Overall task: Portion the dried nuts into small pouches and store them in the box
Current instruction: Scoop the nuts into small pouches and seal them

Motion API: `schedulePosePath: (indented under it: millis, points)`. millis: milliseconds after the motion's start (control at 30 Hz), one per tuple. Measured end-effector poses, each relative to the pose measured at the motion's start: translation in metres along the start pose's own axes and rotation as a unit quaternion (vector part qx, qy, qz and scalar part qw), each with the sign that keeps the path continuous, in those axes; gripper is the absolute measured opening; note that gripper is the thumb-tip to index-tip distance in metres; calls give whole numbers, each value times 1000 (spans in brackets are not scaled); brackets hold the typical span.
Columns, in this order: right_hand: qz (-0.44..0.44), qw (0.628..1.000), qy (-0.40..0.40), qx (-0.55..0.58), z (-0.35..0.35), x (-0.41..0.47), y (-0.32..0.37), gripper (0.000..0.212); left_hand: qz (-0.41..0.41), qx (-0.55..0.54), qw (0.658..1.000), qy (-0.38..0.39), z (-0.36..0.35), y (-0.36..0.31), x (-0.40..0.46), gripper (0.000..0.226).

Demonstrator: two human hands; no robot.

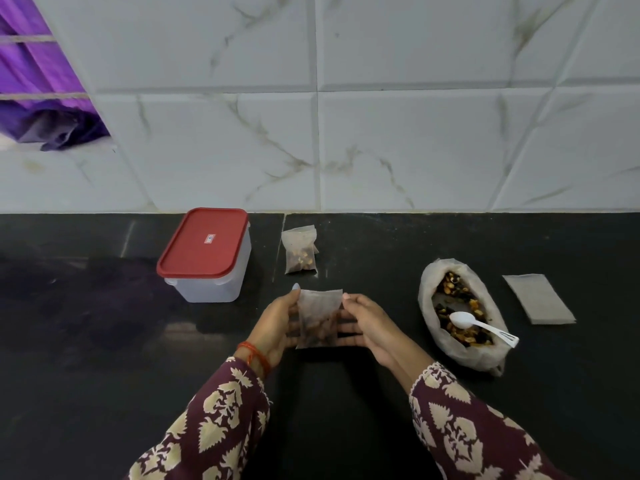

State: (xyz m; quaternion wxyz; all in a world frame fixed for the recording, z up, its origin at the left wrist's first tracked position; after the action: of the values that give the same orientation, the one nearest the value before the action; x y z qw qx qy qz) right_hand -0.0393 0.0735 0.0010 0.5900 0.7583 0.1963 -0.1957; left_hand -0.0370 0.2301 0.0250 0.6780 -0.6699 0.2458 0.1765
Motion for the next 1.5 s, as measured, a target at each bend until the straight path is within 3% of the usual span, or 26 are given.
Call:
schedulePosePath:
  millis: [200,567,800,900,1067,1200,1367,1500]
  points:
    - [18,999,22,-24,-28,36,35,41,-38,14,999,-13,20,-32,28,38]
    - [14,996,-7,-91,-54,100,59,53,-39,61,997,-34,35,-60,91,71]
    - [5,996,-26,-80,-43,101,52,50,-47,67,997,-5,33,-54,96,62]
    - [23,995,-35,-92,-31,92,51,47,-73,90,992,-42,33,-50,92,47]
    - [108,978,-49,-174,-10,61,56,41,-156,178,967,-89,19,-46,74,46]
    - [224,924,-73,-302,14,31,69,44,-259,302,910,-115,-12,-53,49,52]
    - [364,790,-115,-479,59,-5,83,51,-360,417,826,-121,-60,-59,31,58]
    - [392,711,-162,-561,105,-31,91,53,-403,464,782,-101,-106,-58,26,61]
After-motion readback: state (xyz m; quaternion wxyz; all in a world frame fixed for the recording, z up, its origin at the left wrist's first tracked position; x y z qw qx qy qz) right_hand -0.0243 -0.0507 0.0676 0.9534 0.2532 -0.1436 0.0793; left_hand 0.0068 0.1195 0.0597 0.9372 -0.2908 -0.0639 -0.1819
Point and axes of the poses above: each hand's wrist, its own x-axis towards the middle knuckle, its own z-axis out of the back of the hand, y = z × x, the point moved 2 cm from there along x, towards the middle knuckle, and after that the axes turned 8 degrees about x, right-handed, at the moved point
